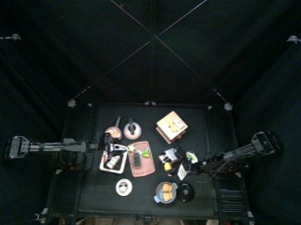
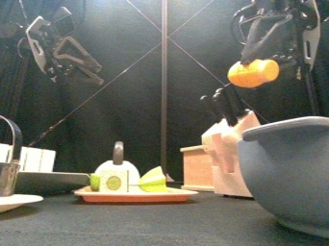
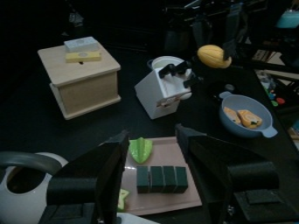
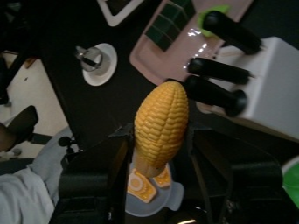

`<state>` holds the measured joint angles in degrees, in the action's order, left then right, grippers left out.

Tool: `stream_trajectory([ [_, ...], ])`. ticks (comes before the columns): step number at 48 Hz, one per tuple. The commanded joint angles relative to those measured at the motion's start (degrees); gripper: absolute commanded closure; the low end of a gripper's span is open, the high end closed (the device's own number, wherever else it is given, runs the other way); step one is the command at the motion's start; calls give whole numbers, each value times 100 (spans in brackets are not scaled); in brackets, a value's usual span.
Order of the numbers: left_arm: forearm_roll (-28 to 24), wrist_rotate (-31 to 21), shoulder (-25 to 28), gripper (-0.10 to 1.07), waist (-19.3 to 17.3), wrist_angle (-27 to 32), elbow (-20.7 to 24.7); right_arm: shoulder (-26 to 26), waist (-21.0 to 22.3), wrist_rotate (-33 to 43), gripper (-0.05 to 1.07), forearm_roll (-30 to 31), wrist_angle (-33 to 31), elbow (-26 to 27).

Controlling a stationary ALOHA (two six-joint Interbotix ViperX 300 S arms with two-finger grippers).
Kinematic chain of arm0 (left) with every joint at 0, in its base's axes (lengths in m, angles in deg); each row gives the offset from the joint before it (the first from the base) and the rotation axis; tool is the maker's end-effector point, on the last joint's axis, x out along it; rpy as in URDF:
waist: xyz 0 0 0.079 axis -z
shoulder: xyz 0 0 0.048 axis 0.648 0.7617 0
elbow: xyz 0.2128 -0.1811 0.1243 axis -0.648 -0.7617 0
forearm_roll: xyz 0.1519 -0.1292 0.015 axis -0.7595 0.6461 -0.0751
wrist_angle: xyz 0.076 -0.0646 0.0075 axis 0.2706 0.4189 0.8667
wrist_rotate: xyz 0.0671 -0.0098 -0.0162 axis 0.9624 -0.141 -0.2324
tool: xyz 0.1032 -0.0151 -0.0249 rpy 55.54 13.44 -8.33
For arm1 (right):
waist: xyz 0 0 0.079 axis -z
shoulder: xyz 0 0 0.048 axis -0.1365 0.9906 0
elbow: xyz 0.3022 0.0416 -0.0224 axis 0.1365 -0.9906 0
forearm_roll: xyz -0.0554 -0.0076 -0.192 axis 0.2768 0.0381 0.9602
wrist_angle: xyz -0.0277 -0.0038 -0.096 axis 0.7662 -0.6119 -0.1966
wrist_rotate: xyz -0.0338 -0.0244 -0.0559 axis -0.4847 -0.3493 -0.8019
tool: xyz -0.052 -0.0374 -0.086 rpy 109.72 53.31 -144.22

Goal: Place corn on plate

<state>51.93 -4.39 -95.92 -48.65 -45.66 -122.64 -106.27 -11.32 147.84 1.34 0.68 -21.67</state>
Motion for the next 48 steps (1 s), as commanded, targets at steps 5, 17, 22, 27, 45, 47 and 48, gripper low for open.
stream_trajectory([
  [5, 0, 9, -9, 13, -18, -62, 70, 105, 35, 0, 40, 334, 70, 378],
  [17, 0, 9, -9, 13, -18, -53, 79, 686, 246, 9, 40, 677, 334, 624],
  [22, 0, 9, -18, 13, -18, -53, 70, 1037, 431, -18, 40, 712, 563, 782],
  [27, 0, 9, -9, 13, -18, -53, 79, 1424, 615, -35, 40, 826, 800, 993],
  [45, 0, 18, -18, 13, -18, -53, 62, 2452, 940, -44, 40, 940, 967, 1635],
  [47, 9, 18, -26, 13, -18, -53, 53, 2470, 949, -44, 40, 958, 976, 1661],
  [48, 0, 18, -26, 13, -18, -53, 53, 2470, 949, -44, 40, 967, 967, 1670],
])
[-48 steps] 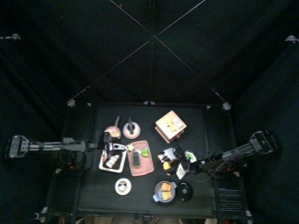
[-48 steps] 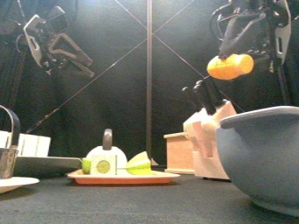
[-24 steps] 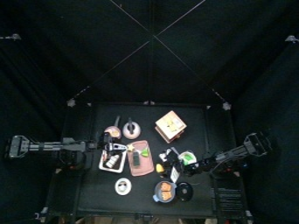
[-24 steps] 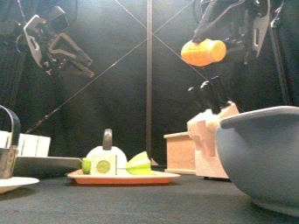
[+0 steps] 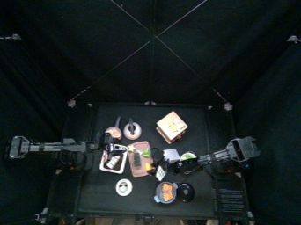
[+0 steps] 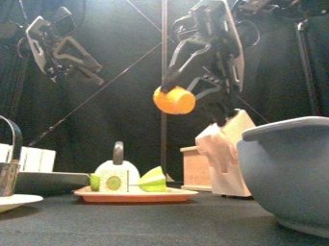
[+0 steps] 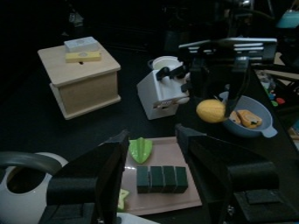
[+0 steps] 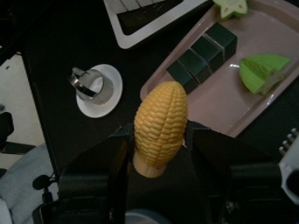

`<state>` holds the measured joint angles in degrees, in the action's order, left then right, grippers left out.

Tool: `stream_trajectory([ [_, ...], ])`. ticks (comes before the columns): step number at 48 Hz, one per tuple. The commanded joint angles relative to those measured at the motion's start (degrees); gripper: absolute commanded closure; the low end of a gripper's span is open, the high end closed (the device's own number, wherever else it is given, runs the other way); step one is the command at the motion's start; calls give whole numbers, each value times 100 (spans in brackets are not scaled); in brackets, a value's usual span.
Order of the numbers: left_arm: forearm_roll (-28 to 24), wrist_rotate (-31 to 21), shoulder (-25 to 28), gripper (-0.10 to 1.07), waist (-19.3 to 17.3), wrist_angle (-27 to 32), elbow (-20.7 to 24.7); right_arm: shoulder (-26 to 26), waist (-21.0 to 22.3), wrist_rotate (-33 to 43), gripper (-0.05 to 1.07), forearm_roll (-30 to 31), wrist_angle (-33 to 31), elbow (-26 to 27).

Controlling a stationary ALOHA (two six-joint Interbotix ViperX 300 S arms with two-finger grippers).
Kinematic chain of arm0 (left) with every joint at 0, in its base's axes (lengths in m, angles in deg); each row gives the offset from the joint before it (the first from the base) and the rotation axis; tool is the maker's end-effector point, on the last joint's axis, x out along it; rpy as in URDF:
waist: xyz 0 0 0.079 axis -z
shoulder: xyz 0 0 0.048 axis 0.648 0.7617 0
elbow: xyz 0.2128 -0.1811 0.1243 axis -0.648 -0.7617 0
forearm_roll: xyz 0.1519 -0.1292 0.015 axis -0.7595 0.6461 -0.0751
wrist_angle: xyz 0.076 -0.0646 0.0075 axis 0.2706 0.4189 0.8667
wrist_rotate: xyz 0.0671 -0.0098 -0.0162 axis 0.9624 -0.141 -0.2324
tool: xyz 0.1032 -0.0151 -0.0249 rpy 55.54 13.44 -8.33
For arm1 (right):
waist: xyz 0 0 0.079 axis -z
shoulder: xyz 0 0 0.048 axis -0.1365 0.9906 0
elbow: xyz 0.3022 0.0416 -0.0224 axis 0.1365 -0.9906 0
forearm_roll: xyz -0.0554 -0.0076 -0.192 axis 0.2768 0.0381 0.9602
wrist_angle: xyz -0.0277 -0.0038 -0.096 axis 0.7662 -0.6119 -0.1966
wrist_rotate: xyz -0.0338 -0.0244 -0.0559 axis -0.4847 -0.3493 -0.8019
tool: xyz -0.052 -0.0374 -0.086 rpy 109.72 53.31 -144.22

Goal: Place corn on plate

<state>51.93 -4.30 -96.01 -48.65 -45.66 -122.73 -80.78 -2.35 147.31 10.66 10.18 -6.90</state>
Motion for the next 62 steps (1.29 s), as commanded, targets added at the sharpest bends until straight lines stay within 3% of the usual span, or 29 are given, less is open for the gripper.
stream_trajectory([
  [1, 0, 9, -18, 13, -18, -53, 62, -79, 44, 9, 40, 44, 26, 193],
  [37, 0, 0, -114, 13, -18, -53, 26, -677, -44, 9, 40, 202, 18, 141],
  [62, 0, 0, -123, 13, -18, -53, 18, -185, -229, 18, 40, 229, 404, 554],
])
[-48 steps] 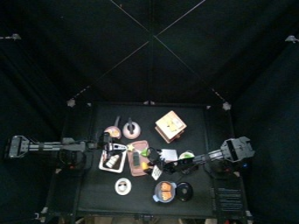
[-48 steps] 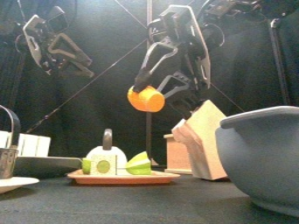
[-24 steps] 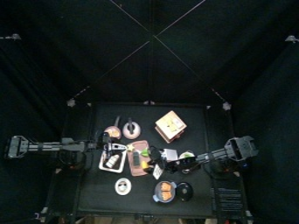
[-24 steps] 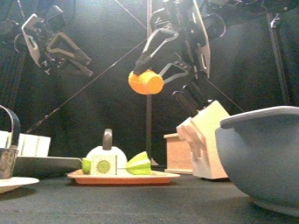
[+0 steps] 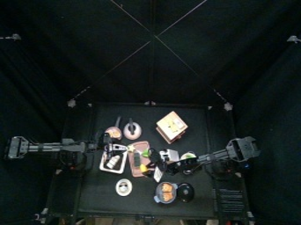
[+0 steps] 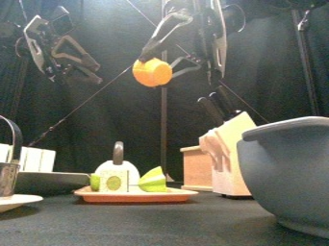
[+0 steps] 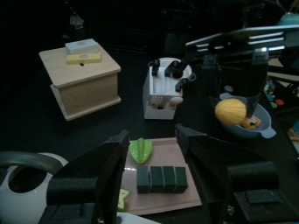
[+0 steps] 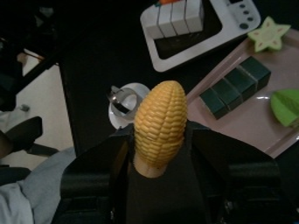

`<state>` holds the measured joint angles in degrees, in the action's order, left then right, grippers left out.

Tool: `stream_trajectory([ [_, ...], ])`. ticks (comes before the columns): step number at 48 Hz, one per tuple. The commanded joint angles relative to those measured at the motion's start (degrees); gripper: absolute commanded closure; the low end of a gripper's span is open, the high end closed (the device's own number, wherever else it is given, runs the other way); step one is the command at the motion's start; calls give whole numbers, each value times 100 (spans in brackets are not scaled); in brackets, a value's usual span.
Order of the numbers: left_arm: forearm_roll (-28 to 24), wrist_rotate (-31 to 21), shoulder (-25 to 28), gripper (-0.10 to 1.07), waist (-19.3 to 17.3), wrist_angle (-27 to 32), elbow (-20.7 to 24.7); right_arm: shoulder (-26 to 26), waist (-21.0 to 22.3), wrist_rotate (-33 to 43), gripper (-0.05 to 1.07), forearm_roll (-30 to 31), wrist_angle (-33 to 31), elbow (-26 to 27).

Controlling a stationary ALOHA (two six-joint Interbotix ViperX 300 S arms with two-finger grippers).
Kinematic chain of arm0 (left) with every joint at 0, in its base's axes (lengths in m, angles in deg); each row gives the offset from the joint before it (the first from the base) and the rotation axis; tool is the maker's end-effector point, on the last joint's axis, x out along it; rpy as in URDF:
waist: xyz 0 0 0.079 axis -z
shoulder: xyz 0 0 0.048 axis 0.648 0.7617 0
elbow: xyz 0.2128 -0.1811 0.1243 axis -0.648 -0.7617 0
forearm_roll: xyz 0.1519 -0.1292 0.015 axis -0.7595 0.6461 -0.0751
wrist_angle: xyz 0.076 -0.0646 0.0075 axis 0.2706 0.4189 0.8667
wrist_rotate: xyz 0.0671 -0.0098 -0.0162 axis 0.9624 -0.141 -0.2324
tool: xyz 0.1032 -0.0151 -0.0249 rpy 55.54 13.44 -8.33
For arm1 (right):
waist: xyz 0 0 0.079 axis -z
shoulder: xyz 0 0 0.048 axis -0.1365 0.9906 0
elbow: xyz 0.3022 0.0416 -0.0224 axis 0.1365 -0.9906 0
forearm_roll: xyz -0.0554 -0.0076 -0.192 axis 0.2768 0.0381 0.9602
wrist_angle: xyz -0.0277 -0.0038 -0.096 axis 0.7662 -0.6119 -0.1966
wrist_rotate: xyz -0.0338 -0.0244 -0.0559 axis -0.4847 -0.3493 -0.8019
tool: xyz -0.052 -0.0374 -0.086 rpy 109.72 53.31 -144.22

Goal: Place corn on plate

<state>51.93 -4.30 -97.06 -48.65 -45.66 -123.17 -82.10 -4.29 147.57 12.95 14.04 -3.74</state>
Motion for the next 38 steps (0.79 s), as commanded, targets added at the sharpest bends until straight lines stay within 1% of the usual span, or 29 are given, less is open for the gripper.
stream_trajectory([
  [1, 0, 0, -18, 13, -18, -53, 70, -35, -44, 0, 40, -9, 9, 255],
  [7, 0, 0, -26, 13, -18, -53, 70, 114, -44, -9, 40, -79, -193, 396],
  [11, 0, 0, -26, 14, -18, -53, 70, 149, -26, -26, 40, -44, -475, 519],
  [18, 0, 0, -26, 13, -26, -53, 70, 97, -44, -35, 40, 167, -1248, 624],
  [26, 0, 0, -26, 13, -18, -53, 62, 149, -114, -35, 40, 97, -1995, 773],
  [30, 0, 0, -26, 13, -18, -53, 62, 255, -202, -35, 40, 9, -2399, 932],
  [35, 0, 0, -35, 13, -18, -53, 62, 466, -387, -35, 40, -149, -3059, 1169],
  [38, 9, 0, -35, 13, -18, -53, 53, 580, -475, -44, 40, -237, -3287, 1283],
])
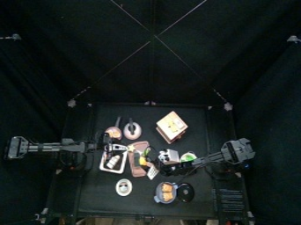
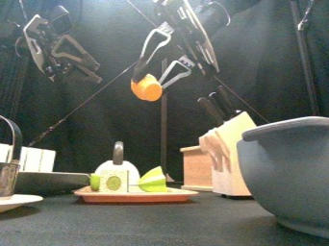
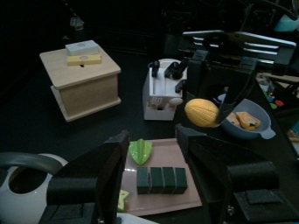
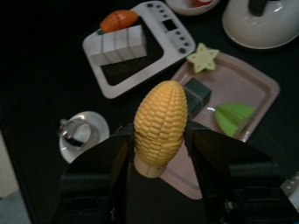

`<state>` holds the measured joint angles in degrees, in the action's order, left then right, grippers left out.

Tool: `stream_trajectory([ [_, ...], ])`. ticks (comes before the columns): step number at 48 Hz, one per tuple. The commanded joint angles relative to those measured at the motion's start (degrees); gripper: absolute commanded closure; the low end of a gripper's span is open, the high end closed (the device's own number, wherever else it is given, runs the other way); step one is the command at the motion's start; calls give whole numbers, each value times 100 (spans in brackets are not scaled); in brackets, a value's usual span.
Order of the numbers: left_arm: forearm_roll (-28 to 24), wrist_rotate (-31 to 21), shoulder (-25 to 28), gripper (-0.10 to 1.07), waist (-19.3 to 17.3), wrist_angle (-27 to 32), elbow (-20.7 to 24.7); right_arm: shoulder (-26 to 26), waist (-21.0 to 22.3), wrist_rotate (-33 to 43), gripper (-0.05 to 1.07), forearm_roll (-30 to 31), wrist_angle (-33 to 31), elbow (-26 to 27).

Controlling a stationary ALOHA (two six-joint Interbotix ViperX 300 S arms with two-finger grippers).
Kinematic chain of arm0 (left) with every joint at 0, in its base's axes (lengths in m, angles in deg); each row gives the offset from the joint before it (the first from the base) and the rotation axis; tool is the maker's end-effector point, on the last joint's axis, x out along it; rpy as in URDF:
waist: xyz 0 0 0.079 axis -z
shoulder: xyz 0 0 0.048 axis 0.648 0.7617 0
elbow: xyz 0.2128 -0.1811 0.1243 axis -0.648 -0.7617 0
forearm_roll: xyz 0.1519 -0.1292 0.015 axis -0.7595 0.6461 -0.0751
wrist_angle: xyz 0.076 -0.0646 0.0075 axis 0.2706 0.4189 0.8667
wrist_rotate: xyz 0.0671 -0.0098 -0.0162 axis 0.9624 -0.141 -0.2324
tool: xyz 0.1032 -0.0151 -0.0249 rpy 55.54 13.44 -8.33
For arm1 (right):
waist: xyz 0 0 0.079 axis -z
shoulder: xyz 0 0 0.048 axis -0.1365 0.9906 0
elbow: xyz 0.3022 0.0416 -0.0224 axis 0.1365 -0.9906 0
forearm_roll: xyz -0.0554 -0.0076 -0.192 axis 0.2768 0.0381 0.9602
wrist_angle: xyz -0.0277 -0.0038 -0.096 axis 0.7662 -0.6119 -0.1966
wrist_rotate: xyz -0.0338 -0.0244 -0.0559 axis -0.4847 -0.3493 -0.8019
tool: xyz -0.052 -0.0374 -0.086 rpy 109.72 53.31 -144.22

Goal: Place corn on plate

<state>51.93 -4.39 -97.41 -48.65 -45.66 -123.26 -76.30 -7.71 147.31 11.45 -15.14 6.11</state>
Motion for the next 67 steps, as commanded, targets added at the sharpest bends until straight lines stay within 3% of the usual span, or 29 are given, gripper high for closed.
stream_trajectory([
  [1, 0, 9, 0, 13, -18, -53, 70, 53, -158, -18, 40, -114, -396, 334],
  [20, 0, 9, -44, 13, -18, -53, 62, 527, -272, -9, 40, -703, -413, 571],
  [37, 0, 9, -44, 13, -18, -53, 53, 853, -229, 0, 39, -721, -563, 571],
  [67, 0, 18, -44, 13, -18, -35, 53, 1160, -70, -9, 7, -729, -879, 782],
])
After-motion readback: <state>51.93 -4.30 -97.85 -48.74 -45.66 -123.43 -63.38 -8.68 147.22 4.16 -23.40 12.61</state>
